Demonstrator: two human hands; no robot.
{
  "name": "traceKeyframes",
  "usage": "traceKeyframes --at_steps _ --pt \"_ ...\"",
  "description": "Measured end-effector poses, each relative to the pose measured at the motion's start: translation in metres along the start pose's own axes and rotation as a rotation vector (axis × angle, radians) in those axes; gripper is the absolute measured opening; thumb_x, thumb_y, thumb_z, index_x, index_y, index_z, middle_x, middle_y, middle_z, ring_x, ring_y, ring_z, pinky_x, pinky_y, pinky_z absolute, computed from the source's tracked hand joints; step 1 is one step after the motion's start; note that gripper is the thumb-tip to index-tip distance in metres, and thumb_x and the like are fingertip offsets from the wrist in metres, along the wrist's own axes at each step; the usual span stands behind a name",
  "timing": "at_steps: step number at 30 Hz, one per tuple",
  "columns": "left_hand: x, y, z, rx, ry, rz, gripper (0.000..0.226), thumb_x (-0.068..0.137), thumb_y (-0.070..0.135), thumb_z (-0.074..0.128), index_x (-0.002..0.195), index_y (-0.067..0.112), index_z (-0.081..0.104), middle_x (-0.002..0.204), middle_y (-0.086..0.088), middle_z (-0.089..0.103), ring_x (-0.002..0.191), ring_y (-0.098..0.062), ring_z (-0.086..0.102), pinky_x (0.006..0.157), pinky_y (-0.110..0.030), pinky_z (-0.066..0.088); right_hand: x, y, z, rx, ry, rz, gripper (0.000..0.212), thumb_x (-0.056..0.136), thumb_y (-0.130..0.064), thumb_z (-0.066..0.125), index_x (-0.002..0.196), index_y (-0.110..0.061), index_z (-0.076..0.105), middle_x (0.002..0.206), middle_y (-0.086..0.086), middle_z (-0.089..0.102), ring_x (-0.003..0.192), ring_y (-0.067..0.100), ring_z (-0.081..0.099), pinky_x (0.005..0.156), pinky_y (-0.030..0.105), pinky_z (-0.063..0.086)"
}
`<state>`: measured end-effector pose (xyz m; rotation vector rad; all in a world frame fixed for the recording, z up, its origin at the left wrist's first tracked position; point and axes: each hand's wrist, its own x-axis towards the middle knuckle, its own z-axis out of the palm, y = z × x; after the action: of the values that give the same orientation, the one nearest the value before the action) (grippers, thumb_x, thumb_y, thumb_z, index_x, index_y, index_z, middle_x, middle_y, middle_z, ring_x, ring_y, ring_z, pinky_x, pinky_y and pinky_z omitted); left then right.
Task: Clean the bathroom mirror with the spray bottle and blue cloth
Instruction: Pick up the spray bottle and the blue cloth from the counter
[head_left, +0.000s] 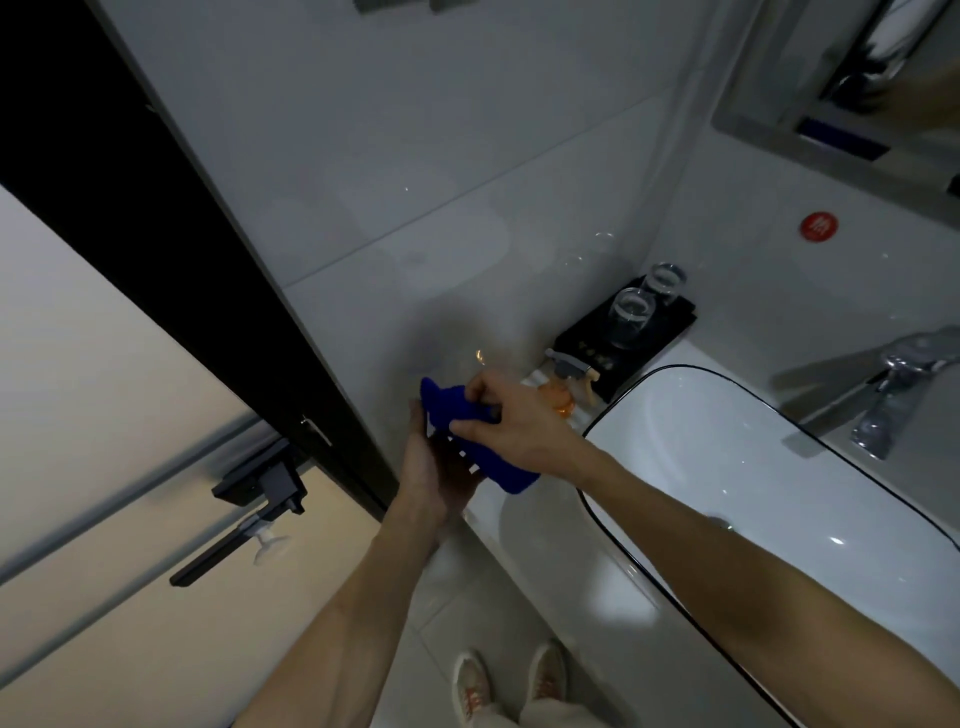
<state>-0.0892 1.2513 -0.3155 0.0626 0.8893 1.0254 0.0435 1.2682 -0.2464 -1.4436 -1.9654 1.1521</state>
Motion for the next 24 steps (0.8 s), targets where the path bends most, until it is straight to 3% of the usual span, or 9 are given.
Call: traceKeyframes --at_steps 5,8,13,15,17,20,24 --pt "-0.007 0.013 0.011 0.007 -0.093 0.043 0.079 0.081 0.077 0.046 0.132 0.019 0.058 0.131 -0.011 0.064 0.123 -0.034 0.058 0.105 -0.057 0.042 0.008 0.000 -0.020 0.010 0.132 -0.039 0.021 0.094 -0.032 0.065 0.107 -0.021 0.053 0.108 -0.005 0.059 0.091 0.011 0.058 0.075 0.028 0.050" --pt "-0.014 0.017 0.023 0.108 -0.162 0.115 0.069 0.084 0.067 0.054 0.136 0.021 0.052 0.138 -0.009 0.057 0.126 -0.034 0.054 0.103 -0.061 0.042 0.013 0.006 -0.025 -0.001 0.208 -0.058 0.022 0.093 -0.034 0.065 0.106 -0.020 0.055 0.109 -0.003 0.055 0.092 0.008 0.053 0.075 0.025 0.045" --pt "-0.017 0.023 0.037 0.320 -0.235 0.179 0.058 0.087 0.048 0.067 0.138 0.025 0.053 0.142 -0.008 0.056 0.130 -0.034 0.052 0.101 -0.061 0.045 0.006 0.006 -0.036 0.445 0.056 0.190 0.047 0.087 -0.045 0.070 0.124 -0.028 0.046 0.114 -0.008 0.059 0.099 0.014 0.064 0.077 0.029 0.056" --pt "-0.017 0.026 0.043 0.385 -0.256 0.201 0.056 0.089 0.047 0.065 0.139 0.024 0.052 0.143 -0.007 0.054 0.131 -0.034 0.050 0.102 -0.062 0.044 0.003 0.014 -0.041 0.563 -0.022 0.227 0.045 0.086 -0.055 0.066 0.121 -0.030 0.053 0.114 -0.002 0.066 0.098 0.020 0.070 0.083 0.036 0.060" --pt "-0.019 0.027 0.053 0.455 -0.275 0.218 0.053 0.091 0.045 0.064 0.138 0.025 0.052 0.142 -0.007 0.055 0.131 -0.034 0.051 0.101 -0.061 0.045 -0.001 0.021 -0.044 0.635 -0.066 0.243 0.061 0.082 -0.068 0.062 0.124 -0.023 0.059 0.115 0.007 0.071 0.101 0.028 0.071 0.091 0.046 0.058" --pt "-0.024 0.026 0.074 0.618 -0.253 0.267 0.042 0.094 0.043 0.060 0.134 0.029 0.054 0.132 -0.001 0.063 0.124 -0.026 0.058 0.098 -0.052 0.051 -0.006 0.027 -0.046 0.724 -0.012 0.234 0.066 0.085 -0.068 0.056 0.123 -0.015 0.063 0.114 0.009 0.072 0.103 0.030 0.070 0.093 0.047 0.056" --pt "-0.027 0.022 0.102 0.862 -0.191 0.382 0.033 0.096 0.045 0.054 0.126 0.033 0.056 0.120 0.007 0.068 0.109 -0.014 0.065 0.085 -0.038 0.057 -0.011 0.033 -0.052 0.736 0.134 0.179 0.055 0.086 -0.067 0.050 0.118 -0.024 0.066 0.109 0.001 0.074 0.102 0.024 0.070 0.096 0.046 0.055"
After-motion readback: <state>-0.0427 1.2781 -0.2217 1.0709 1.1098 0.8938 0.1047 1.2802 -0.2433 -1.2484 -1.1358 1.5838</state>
